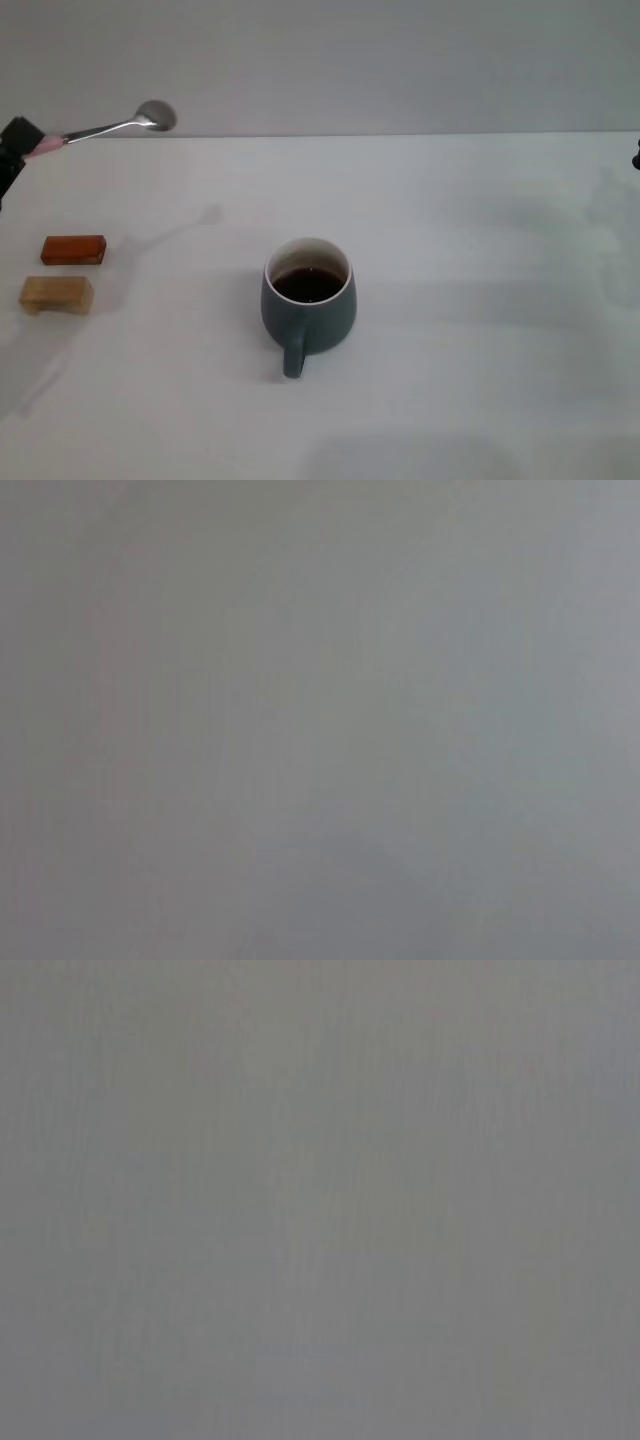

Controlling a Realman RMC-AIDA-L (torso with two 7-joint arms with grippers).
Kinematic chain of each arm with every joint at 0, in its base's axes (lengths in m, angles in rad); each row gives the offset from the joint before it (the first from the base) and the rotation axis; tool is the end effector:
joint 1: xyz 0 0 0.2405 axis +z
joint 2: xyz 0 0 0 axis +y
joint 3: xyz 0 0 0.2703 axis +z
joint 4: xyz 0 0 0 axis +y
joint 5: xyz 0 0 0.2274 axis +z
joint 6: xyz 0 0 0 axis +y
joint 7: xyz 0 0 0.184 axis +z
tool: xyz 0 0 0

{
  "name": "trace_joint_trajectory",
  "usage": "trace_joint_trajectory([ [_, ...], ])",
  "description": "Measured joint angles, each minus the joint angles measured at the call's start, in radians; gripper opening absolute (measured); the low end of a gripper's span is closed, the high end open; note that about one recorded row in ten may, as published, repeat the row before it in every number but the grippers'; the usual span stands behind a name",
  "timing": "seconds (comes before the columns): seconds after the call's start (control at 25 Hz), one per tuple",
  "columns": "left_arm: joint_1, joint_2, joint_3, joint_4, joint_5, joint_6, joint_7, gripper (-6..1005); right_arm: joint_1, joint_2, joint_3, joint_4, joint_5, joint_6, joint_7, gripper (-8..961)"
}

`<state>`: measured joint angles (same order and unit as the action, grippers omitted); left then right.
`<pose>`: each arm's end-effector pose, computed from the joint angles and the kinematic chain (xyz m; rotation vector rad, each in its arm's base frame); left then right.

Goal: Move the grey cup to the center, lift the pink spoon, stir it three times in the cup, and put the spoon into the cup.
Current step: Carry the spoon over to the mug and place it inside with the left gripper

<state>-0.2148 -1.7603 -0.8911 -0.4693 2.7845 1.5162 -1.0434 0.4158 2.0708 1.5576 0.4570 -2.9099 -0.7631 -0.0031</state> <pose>-0.3150 0.3177 0.0524 -1.8686 -0.8458 -1.4878 0.3348 0.4435 0.0045 -1.5614 0.4823 0.5035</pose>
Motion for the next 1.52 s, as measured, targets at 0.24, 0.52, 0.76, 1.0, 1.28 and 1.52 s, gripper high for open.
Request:
trace_joint_trajectory([
  [0.24, -0.058, 0.014, -0.033, 0.023, 0.106, 0.030, -0.034, 144, -0.008, 0.000, 0.000, 0.013, 0.000, 0.000, 0.000, 5],
  [0.52, -0.114, 0.033, 0.019, 0.043, 0.106, 0.048, -0.042, 144, -0.008, 0.000, -0.001, 0.014, 0.000, 0.002, 0.000, 4],
  [0.76, -0.154, 0.032, 0.054, 0.069, 0.105, 0.044, -0.032, 144, -0.008, 0.000, -0.001, 0.014, 0.000, 0.004, 0.000, 4],
  [1.0, -0.165, 0.026, 0.064, 0.080, 0.105, 0.044, -0.023, 144, -0.006, 0.001, -0.001, 0.014, 0.000, 0.005, 0.000, 5],
  [1.28, -0.218, 0.016, 0.135, 0.121, 0.104, 0.042, 0.021, 145, -0.007, 0.002, 0.001, 0.016, 0.000, 0.005, 0.000, 5],
  [1.52, -0.244, 0.022, 0.197, 0.122, 0.104, 0.054, 0.043, 145, -0.008, 0.002, 0.008, 0.017, 0.000, 0.005, 0.001, 4],
])
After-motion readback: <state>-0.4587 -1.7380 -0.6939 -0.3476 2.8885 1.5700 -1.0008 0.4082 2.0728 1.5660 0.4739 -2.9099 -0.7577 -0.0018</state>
